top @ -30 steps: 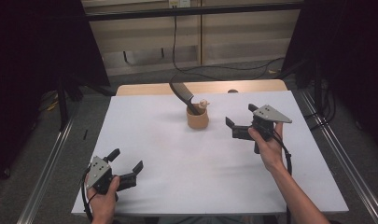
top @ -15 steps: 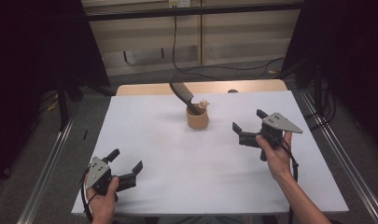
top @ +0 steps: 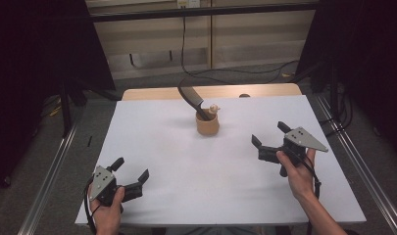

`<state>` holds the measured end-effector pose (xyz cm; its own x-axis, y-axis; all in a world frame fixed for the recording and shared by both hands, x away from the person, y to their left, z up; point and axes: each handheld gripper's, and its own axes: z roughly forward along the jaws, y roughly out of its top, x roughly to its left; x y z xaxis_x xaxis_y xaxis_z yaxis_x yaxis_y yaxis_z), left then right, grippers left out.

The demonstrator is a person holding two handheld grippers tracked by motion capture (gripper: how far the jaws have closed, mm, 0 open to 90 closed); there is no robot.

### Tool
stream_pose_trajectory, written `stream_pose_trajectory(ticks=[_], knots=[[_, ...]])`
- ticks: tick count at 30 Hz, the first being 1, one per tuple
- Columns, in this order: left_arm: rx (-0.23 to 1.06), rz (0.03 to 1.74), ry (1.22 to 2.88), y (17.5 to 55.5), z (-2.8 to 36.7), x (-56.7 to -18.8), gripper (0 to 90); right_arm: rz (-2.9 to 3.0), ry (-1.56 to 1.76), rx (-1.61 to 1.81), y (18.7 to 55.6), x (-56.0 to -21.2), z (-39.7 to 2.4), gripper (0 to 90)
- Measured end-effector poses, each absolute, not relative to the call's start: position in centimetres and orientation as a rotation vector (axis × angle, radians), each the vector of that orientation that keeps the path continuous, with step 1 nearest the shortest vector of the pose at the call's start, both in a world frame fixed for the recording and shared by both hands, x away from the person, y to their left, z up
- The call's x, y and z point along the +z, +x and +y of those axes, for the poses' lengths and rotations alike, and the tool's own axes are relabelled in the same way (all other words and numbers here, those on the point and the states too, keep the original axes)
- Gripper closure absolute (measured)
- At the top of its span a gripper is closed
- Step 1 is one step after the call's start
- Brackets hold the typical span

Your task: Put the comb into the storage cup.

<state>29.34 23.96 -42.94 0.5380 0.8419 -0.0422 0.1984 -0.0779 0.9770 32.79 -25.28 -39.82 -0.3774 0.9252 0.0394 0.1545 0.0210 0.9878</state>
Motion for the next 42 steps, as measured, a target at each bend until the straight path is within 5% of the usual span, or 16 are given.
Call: stream_pose_trajectory(ticks=[42], knots=[[0.689,0.912,1.583,28.9,23.5,-42.7,3.4,1.584,1.106,1.355,26.5,-41.9,-28.8,0.0]])
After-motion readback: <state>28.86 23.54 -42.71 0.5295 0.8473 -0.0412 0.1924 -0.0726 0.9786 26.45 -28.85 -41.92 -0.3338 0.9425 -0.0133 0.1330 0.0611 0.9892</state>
